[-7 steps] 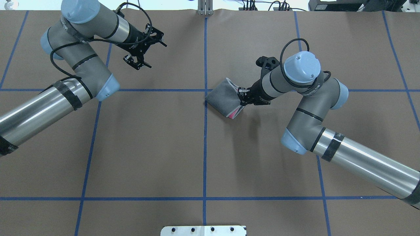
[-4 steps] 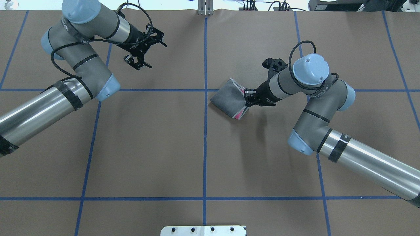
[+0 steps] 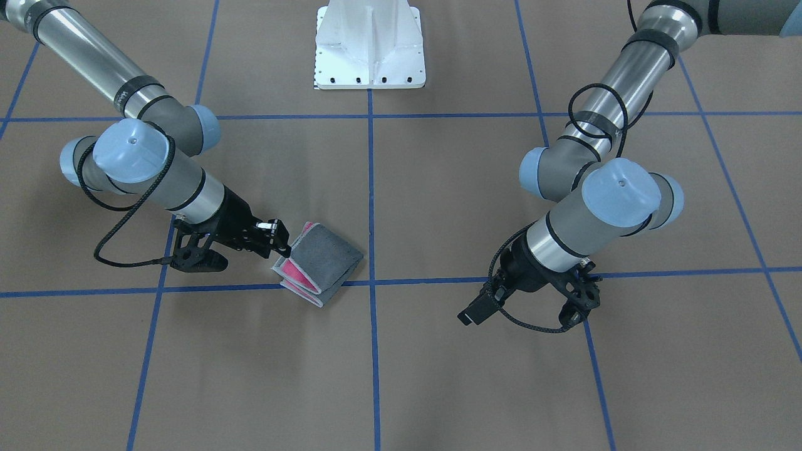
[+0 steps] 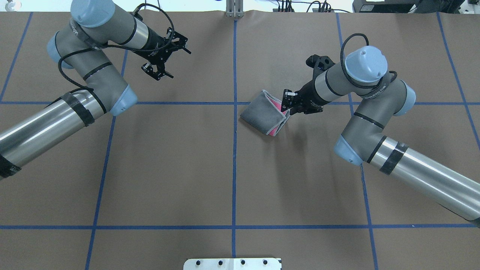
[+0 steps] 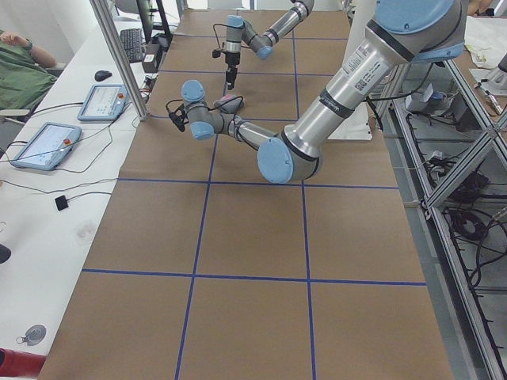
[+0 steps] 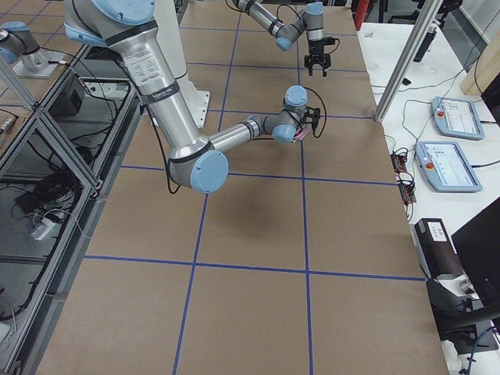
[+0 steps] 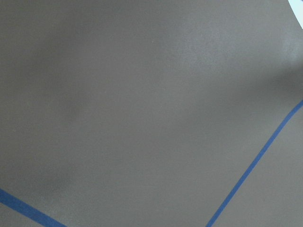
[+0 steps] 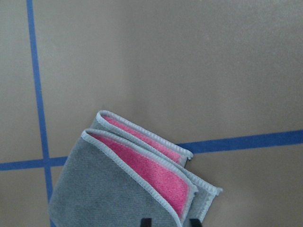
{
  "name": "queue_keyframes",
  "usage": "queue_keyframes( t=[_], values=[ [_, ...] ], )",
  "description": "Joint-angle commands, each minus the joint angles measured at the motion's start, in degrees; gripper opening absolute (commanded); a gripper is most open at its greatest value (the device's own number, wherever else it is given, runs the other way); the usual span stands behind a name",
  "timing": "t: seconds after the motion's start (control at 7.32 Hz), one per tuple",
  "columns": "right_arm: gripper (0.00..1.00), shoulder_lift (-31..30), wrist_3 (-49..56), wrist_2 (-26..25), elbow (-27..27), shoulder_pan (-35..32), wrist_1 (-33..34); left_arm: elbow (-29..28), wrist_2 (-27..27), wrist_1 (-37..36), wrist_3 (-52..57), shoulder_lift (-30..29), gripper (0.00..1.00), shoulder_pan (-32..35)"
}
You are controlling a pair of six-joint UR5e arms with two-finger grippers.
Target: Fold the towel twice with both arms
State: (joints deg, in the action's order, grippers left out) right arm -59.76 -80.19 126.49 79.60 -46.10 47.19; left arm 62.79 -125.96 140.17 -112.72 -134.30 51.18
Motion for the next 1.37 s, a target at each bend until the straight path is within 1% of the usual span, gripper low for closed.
queue_keyframes(
  t=[0.0,0.14,0.27,0.41,0.55,0.68,0.82,0.96,1.09,1.23],
  values=[
    [1.00,-0.71,0.65,7.86,0.99,-7.48,0.18,2.06,-0.25,-0.25,2.13,0.35,1.00,3.02],
    [1.00,-2.02,2.31,8.16,1.25,-10.82,0.27,3.55,-1.20,-1.12,11.37,1.31,1.00,4.44],
    [1.00,-4.99,9.11,8.77,1.52,-14.42,0.27,3.74,-4.52,-1.83,22.69,3.84,1.00,8.19],
    [1.00,-7.72,17.79,10.69,1.26,-18.19,0.97,4.01,-8.21,-2.09,35.07,8.13,1.00,13.19],
    [1.00,-10.18,27.10,11.14,1.26,-21.45,5.41,3.84,-10.25,-2.97,47.55,12.44,1.00,17.59],
    [1.00,-10.46,37.29,10.97,1.43,-24.18,13.90,4.09,-10.61,-6.98,59.34,14.74,1.00,21.20],
    [1.00,-10.47,49.66,9.75,1.43,-26.91,23.64,4.27,-10.44,-11.63,72.51,17.38,1.00,25.24],
    [1.00,-10.47,59.35,8.70,1.87,-30.06,32.18,4.45,-10.18,-16.11,85.08,19.06,1.00,29.63],
    [1.00,-10.55,65.71,5.47,3.70,-32.71,40.44,4.62,-10.09,-23.29,94.26,19.51,1.00,32.81],
    [1.00,-10.82,73.00,2.48,7.37,-35.34,49.83,7.84,-9.83,-30.59,100.09,20.47,1.00,35.02]
  ],
)
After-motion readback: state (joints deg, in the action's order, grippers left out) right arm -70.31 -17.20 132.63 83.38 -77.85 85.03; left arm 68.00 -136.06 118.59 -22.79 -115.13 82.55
